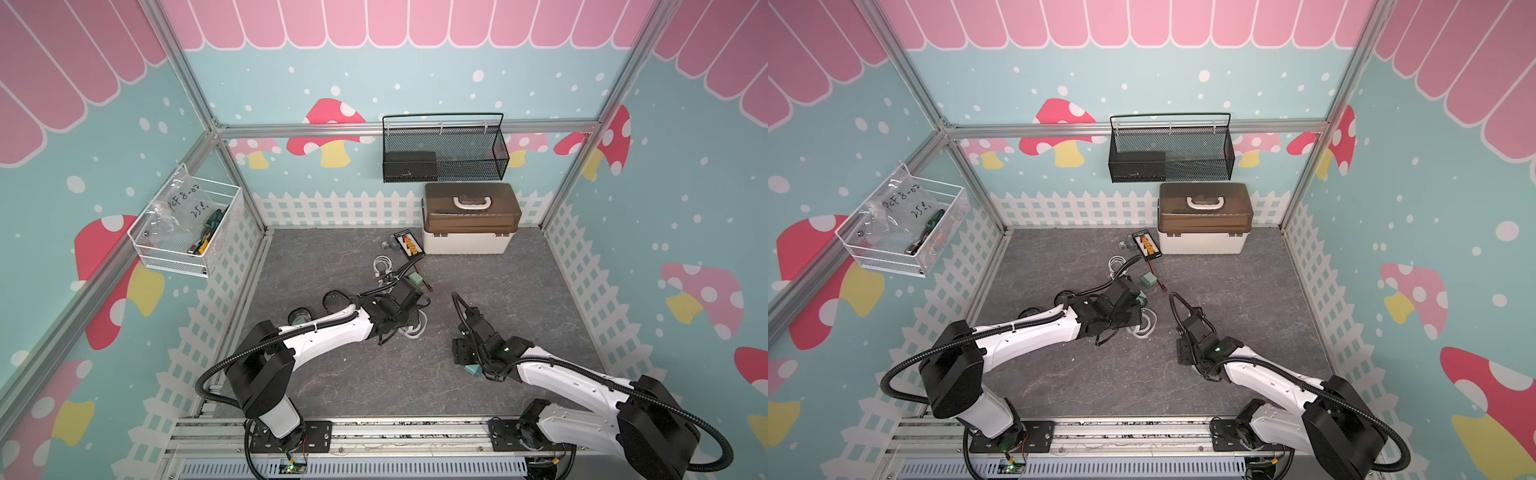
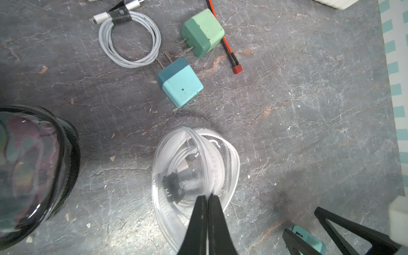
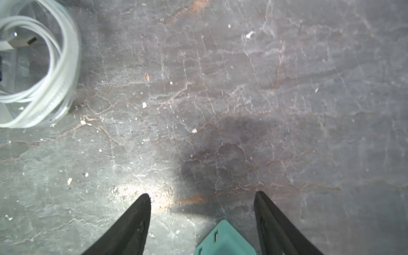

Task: Pack away charging kits
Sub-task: Pick up the plug from the center of the board.

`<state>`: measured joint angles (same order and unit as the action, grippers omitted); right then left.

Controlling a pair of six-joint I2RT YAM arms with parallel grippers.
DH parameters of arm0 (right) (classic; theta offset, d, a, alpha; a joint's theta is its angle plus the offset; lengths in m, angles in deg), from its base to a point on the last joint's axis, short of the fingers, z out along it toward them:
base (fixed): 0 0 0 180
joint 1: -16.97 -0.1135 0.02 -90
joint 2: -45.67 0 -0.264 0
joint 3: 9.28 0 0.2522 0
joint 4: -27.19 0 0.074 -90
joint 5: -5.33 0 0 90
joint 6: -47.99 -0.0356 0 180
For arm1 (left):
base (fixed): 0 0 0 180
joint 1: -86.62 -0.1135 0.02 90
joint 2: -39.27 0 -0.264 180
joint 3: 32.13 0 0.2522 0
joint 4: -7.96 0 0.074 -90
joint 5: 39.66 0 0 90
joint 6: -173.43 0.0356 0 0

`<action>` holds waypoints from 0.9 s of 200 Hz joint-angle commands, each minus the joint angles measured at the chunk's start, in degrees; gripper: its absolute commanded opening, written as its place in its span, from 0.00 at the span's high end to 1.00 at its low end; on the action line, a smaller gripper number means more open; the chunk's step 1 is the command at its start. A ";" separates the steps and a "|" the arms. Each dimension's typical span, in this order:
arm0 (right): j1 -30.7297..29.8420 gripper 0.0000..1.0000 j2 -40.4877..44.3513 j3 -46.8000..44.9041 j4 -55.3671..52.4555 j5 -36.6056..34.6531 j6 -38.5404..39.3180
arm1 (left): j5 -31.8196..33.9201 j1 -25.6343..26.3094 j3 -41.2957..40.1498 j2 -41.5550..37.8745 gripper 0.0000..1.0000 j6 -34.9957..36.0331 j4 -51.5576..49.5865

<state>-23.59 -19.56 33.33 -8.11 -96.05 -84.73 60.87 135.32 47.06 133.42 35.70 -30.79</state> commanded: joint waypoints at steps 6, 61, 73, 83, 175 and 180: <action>-0.44 0.28 0.78 -2.73 -4.68 2.91 -3.45 | 0.78 -0.19 -1.39 -2.30 1.00 0.26 -0.11; -6.13 0.32 -2.43 -0.38 -8.46 3.16 -5.55 | 0.65 -0.19 -1.63 -2.82 1.00 0.59 0.13; -7.91 0.32 -4.04 0.69 -8.84 2.56 -6.09 | 0.49 -0.19 -1.27 -2.79 1.00 0.70 0.15; -9.36 0.33 -5.16 1.49 -9.19 1.66 -6.60 | 0.29 -0.19 -1.01 -2.58 1.00 0.83 0.08; -13.22 0.57 -4.37 1.09 -13.87 -6.20 -9.97 | -1.54 -0.19 -0.60 -1.65 1.00 0.97 0.65; -13.28 0.60 -3.82 0.89 -13.81 -6.01 -10.09 | -1.64 -0.19 -0.61 -1.60 1.00 0.97 0.66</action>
<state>-36.22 -25.72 35.86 -18.71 -100.34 -92.57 59.95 135.32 45.83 132.32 36.33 -30.77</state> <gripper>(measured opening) 0.461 0.044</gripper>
